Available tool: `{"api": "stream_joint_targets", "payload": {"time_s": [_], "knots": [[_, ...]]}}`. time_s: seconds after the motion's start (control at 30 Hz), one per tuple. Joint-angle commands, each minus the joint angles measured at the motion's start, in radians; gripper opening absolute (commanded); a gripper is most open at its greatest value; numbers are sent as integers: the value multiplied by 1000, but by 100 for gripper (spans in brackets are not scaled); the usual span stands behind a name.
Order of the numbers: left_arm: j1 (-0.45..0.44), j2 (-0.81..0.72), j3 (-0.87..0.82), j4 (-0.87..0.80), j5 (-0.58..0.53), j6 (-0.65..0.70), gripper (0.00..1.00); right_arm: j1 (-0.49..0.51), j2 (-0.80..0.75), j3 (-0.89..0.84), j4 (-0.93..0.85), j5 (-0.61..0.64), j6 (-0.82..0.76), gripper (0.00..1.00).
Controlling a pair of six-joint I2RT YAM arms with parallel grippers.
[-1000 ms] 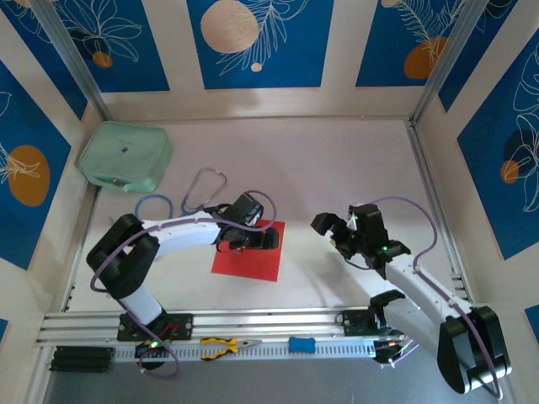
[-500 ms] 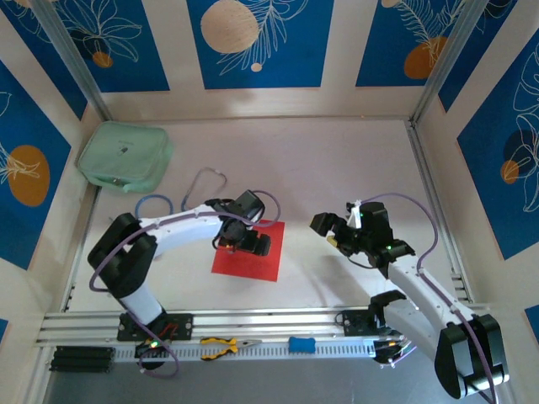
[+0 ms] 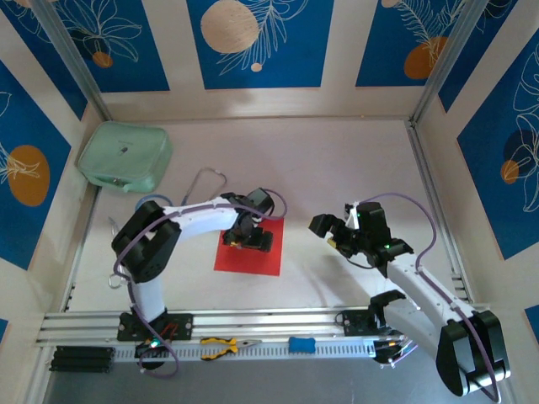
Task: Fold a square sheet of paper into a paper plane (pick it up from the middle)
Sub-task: Move the square sheet of paper to the center of the table.
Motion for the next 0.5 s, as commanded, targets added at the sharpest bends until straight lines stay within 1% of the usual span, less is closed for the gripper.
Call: {"api": "stream_joint_targets", "payload": {"time_s": [0.0,0.13,0.2,0.27,0.33,0.4,0.47], "knots": [[-15,59,29,-16,-25,-86,92,5,11,40,-38,18,-2,99],[-23,64,55,-2,-10,-137,93,5,22,68,-100,69,0,99],[-24,40,55,9,-20,-142,95,-8,17,83,-115,82,-1,99],[-24,5,50,21,-41,-125,100,-33,6,100,-128,64,12,99],[-23,-33,47,23,-74,-101,100,-57,-9,104,-135,38,3,99],[-20,-55,48,15,-103,-85,100,-72,-23,86,-89,-4,-12,99],[-14,-68,46,14,-110,-69,100,-71,-25,82,-72,-17,-19,99]]}}
